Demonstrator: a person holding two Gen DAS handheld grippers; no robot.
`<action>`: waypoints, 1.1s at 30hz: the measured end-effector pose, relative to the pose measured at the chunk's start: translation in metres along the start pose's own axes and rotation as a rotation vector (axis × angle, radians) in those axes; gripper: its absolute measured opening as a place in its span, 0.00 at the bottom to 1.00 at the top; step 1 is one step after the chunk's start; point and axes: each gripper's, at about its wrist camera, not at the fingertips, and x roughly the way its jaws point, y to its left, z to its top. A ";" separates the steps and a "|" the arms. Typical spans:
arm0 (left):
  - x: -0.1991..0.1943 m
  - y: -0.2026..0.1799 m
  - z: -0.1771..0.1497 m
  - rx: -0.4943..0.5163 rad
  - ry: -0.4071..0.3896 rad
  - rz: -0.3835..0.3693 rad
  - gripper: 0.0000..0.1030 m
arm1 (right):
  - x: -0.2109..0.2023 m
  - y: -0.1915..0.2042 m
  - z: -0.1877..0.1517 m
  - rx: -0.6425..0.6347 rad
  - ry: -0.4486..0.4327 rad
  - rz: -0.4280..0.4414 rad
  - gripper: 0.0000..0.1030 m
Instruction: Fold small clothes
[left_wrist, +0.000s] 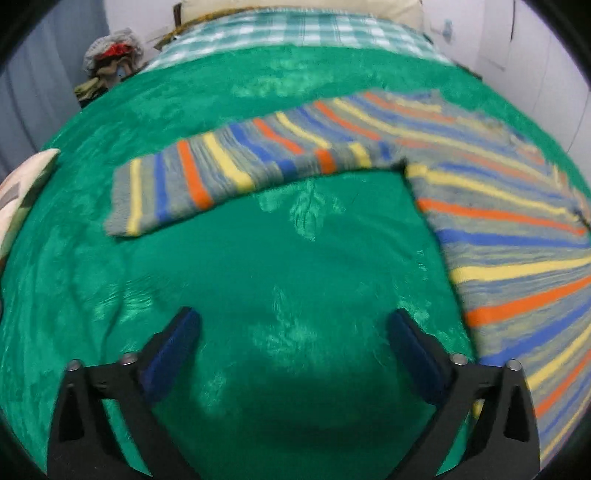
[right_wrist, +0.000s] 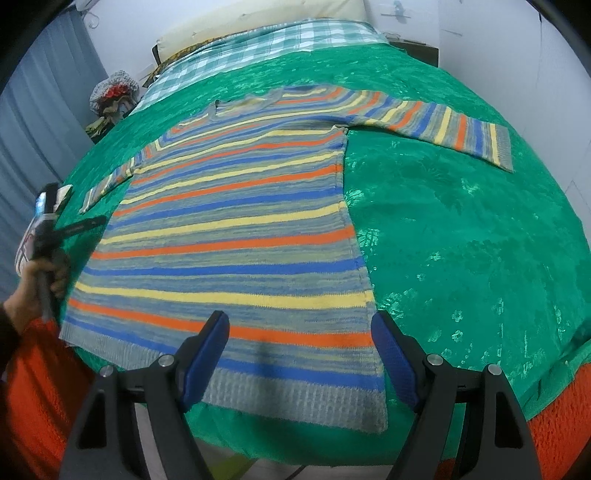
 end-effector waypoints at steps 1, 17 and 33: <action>0.004 0.000 -0.001 0.000 0.006 -0.003 1.00 | 0.000 -0.002 -0.001 0.014 -0.001 0.002 0.76; -0.002 -0.001 -0.013 0.003 -0.057 0.021 1.00 | 0.003 -0.008 -0.001 0.065 0.009 0.008 0.76; -0.002 -0.001 -0.013 0.003 -0.057 0.020 1.00 | 0.006 -0.009 -0.002 0.077 0.013 0.023 0.76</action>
